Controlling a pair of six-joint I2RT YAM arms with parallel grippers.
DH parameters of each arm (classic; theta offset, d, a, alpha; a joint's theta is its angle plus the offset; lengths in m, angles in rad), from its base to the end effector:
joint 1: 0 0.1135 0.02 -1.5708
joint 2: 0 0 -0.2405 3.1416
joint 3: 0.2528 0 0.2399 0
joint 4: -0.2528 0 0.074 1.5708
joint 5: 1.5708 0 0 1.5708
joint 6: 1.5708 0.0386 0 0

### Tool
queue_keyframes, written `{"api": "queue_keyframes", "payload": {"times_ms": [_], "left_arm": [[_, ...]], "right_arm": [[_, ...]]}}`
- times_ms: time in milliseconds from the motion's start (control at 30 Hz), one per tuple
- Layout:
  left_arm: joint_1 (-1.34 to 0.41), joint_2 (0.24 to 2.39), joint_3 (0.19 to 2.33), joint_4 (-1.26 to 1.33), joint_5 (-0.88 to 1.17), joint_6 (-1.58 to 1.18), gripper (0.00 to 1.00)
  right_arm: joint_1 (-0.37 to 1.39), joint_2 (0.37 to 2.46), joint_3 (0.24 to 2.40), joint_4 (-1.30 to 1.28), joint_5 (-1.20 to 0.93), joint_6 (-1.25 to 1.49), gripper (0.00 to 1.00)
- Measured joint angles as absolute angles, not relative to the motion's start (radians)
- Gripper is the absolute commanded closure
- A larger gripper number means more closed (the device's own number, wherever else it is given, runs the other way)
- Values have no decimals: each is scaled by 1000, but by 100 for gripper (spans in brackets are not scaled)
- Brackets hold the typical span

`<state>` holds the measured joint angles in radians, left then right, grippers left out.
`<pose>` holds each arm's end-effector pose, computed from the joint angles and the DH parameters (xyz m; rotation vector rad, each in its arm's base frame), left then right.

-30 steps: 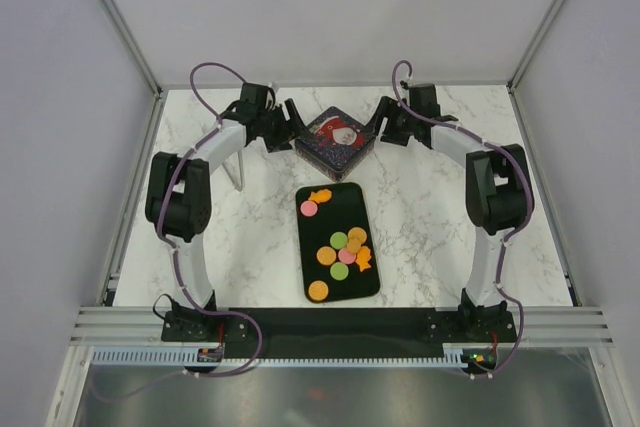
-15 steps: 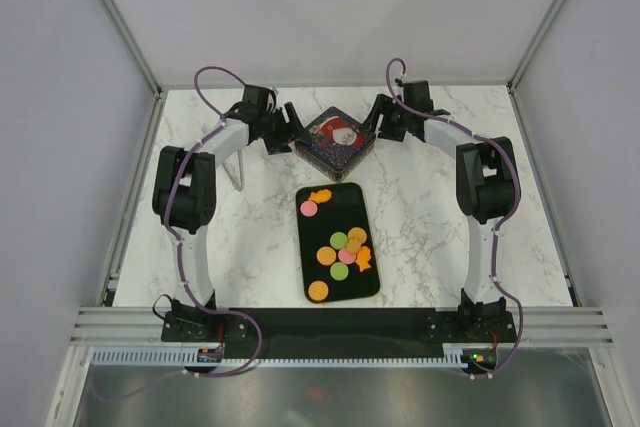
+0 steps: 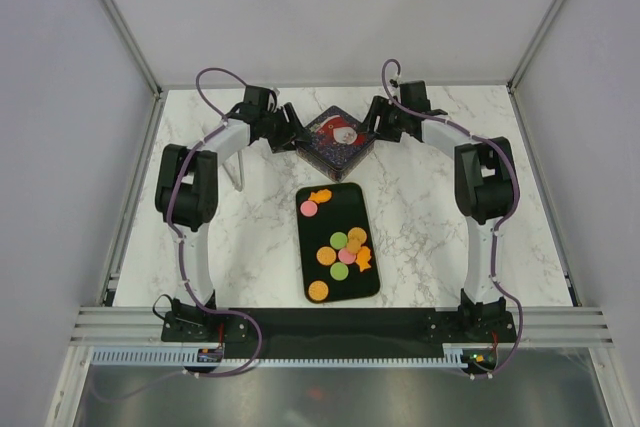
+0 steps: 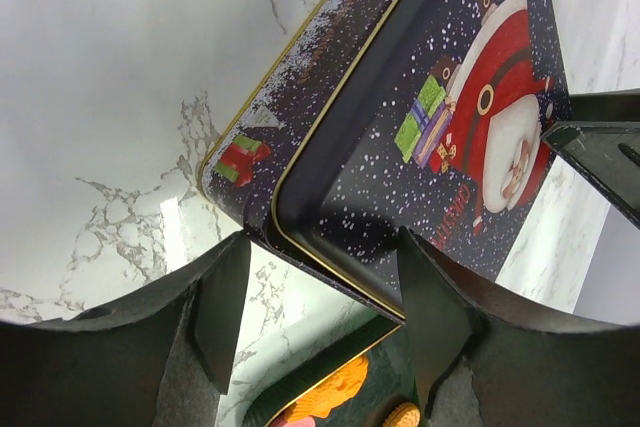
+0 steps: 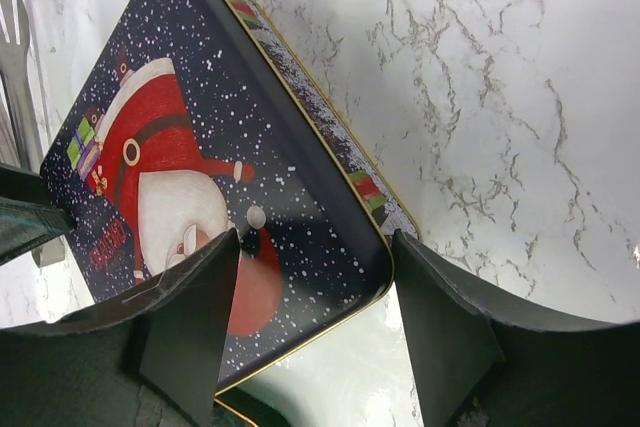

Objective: Pack the cookies

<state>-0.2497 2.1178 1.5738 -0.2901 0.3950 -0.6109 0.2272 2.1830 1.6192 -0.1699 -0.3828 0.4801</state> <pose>0.4310 -0.1252 0.1688 -0.2589 2.4918 -0.8564 0.4529 0.1195 0.1634 0.0960 2.3713 0.7941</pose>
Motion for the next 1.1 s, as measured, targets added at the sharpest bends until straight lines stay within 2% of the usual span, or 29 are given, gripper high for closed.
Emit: {"api": "queue_keyframes", "payload": {"times_ms": [1100], "left_arm": [[-237, 2118, 1552, -252, 397, -628, 46]], "right_arm": [[311, 2151, 1673, -309, -241, 334, 28]]}}
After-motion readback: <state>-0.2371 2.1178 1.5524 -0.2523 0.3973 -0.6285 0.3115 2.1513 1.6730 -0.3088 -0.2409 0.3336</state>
